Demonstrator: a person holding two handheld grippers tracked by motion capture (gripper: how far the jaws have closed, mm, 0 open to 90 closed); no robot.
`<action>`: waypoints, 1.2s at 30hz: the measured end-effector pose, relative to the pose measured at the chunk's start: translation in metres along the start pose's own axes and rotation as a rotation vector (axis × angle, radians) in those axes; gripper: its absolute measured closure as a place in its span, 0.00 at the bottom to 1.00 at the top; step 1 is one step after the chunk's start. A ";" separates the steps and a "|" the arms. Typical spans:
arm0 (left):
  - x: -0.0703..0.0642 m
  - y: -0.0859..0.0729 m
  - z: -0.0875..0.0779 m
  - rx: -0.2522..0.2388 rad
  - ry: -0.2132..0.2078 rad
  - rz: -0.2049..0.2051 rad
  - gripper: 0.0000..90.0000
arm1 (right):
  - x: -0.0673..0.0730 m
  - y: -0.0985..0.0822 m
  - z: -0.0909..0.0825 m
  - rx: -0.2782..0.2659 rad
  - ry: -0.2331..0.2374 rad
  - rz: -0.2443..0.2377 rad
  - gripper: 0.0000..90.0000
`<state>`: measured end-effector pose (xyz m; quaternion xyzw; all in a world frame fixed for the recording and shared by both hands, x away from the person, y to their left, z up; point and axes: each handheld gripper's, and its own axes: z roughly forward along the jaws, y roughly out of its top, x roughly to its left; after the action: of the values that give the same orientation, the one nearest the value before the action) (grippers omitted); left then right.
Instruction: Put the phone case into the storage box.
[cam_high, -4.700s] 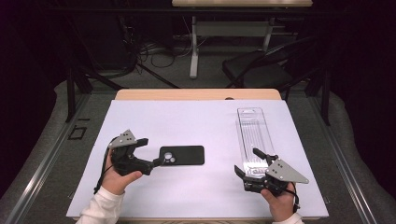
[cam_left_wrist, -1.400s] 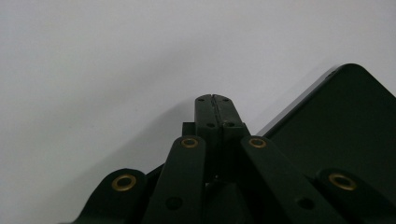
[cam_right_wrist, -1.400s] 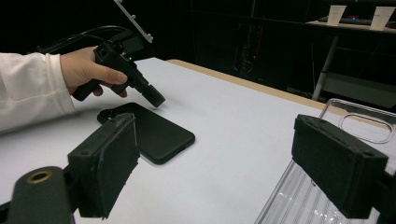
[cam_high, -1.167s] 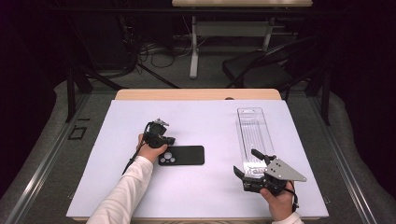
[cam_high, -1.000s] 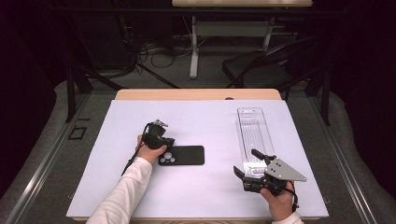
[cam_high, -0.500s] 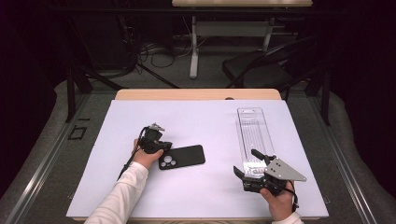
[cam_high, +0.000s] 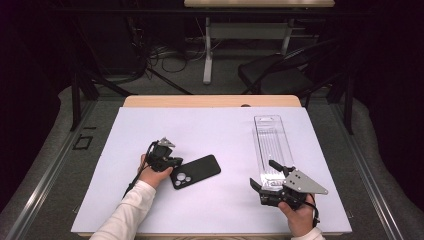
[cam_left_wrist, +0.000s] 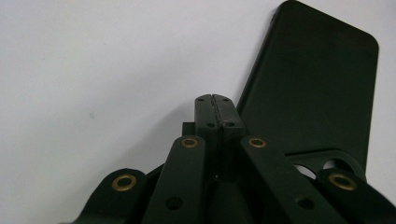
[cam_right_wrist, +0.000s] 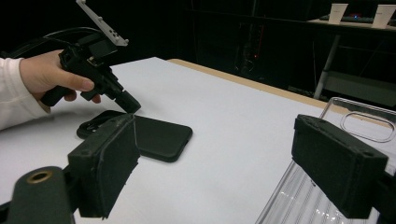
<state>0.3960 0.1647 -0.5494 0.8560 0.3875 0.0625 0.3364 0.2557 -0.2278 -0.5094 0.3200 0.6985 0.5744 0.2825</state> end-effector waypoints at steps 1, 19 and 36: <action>-0.001 -0.001 -0.001 -0.003 0.003 -0.001 1.00 | 0.000 0.000 0.000 -0.002 0.001 0.004 0.15; -0.018 -0.014 -0.014 -0.017 -0.022 0.014 1.00 | 0.000 -0.001 0.000 0.000 0.007 0.000 0.15; -0.023 -0.013 -0.028 -0.070 -0.004 0.005 0.84 | 0.000 -0.001 0.000 0.002 0.011 0.001 0.15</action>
<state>0.3617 0.1695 -0.5327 0.8448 0.3823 0.0749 0.3668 0.2558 -0.2283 -0.5105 0.3176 0.7004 0.5755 0.2780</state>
